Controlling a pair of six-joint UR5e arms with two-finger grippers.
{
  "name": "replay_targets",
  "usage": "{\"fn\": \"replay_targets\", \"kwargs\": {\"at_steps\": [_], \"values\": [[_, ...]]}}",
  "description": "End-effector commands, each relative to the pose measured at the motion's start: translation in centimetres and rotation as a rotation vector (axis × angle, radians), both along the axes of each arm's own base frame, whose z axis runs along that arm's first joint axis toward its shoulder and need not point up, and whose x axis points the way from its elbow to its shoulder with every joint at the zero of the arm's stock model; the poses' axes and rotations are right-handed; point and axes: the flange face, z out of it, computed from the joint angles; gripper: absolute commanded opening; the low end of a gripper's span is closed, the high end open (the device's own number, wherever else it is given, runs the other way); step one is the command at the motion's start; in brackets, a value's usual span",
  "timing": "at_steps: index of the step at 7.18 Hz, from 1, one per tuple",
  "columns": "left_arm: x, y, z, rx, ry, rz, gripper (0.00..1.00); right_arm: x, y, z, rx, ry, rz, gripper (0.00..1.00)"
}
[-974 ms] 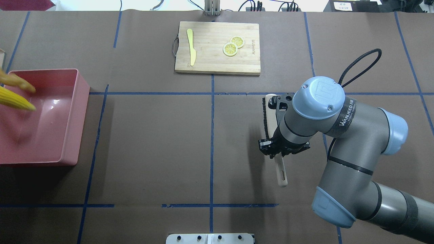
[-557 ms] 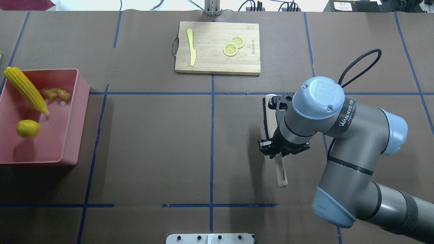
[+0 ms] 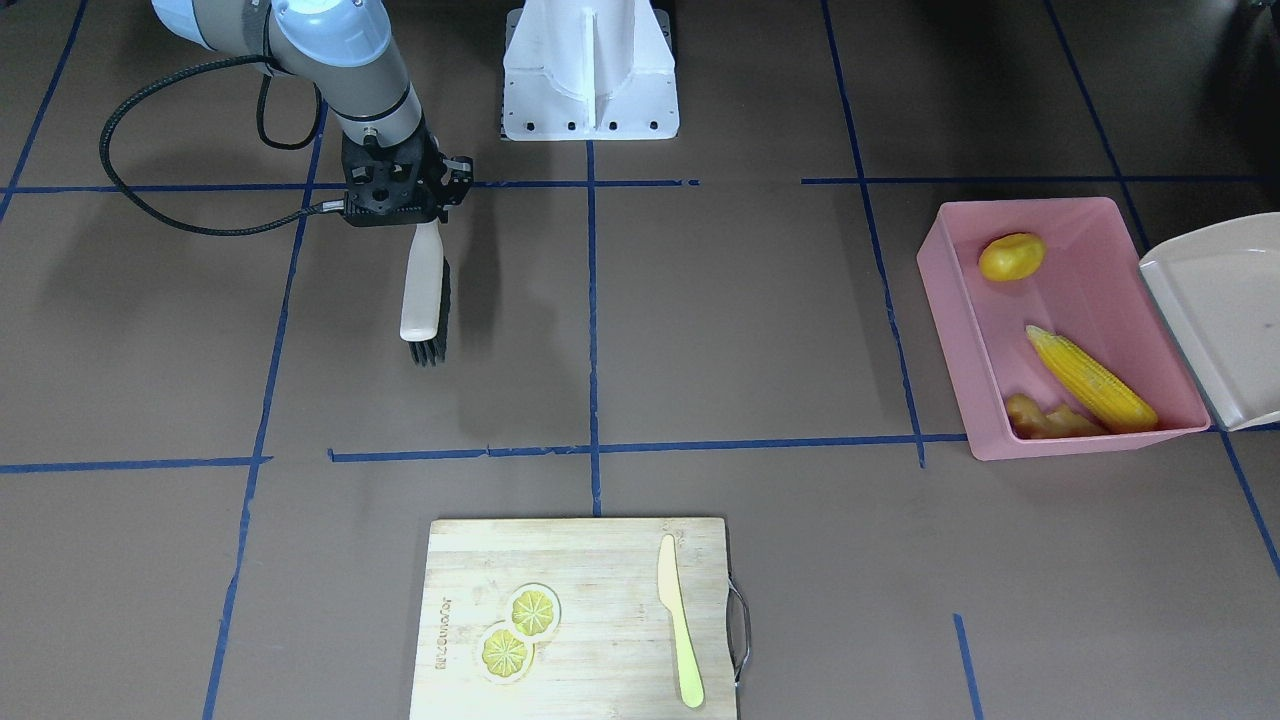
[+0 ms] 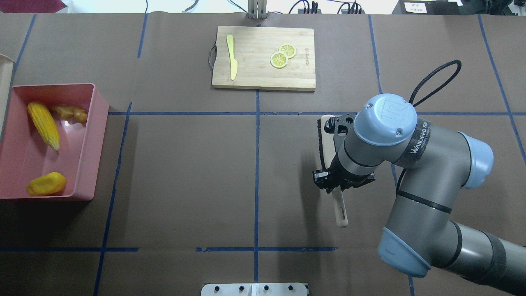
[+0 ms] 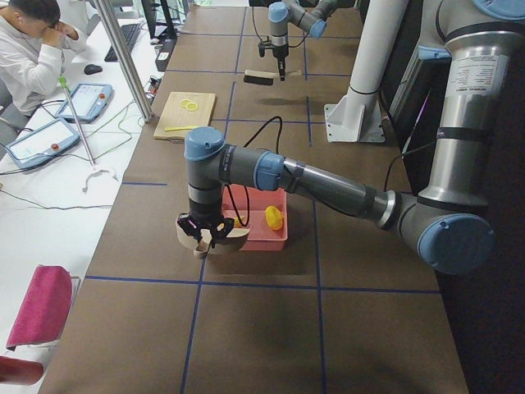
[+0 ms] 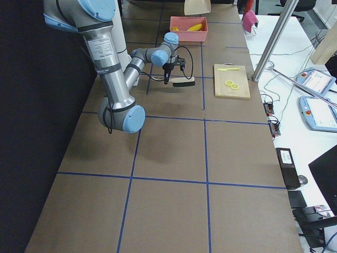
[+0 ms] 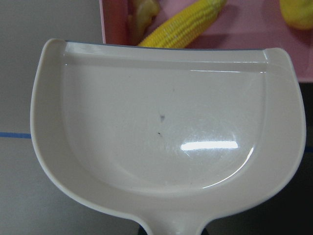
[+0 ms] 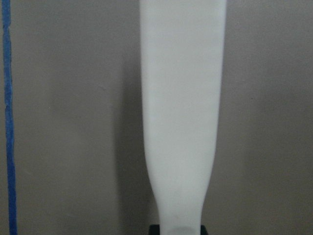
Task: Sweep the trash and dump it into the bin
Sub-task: 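Bring the empty dustpan back and set it on the table with the left gripper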
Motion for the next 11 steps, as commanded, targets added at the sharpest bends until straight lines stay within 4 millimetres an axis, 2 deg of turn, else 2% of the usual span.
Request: {"fn": "replay_targets", "kwargs": {"at_steps": [1, 5, 7, 8, 9, 10, 11], "values": [[0.3, 0.0, -2.0, -0.128, 0.084, -0.194, 0.00, 0.0, 0.0, -0.1, 0.001, -0.002, 0.000, 0.00], [1.6, 0.4, -7.6, -0.347, 0.408, -0.526, 0.00, -0.1, -0.1, -0.1, 0.000, -0.001, 0.000, 0.00], [3.2, 0.6, -10.3, -0.399, 0.549, -0.575, 0.00, -0.1, -0.1, -0.1, 0.000, -0.001, 0.001, 0.00], [7.2, 1.1, -11.9, -0.431, 0.594, -0.515, 0.00, 0.0, -0.1, -0.1, 0.000, -0.002, 0.000, 0.00], [10.5, 1.6, -14.4, -0.425, 0.628, -0.464, 0.00, 0.0, -0.1, -0.1, 0.001, -0.002, 0.001, 0.00], [13.8, 1.2, -17.2, -0.403, 0.641, -0.399, 0.00, 0.1, -0.1, 0.1, 0.000, 0.001, 0.001, 0.00], [17.6, 1.6, -18.7, -0.379, 0.641, -0.311, 0.00, 0.1, -0.2, 0.1, 0.008, 0.006, 0.009, 0.00]]}}
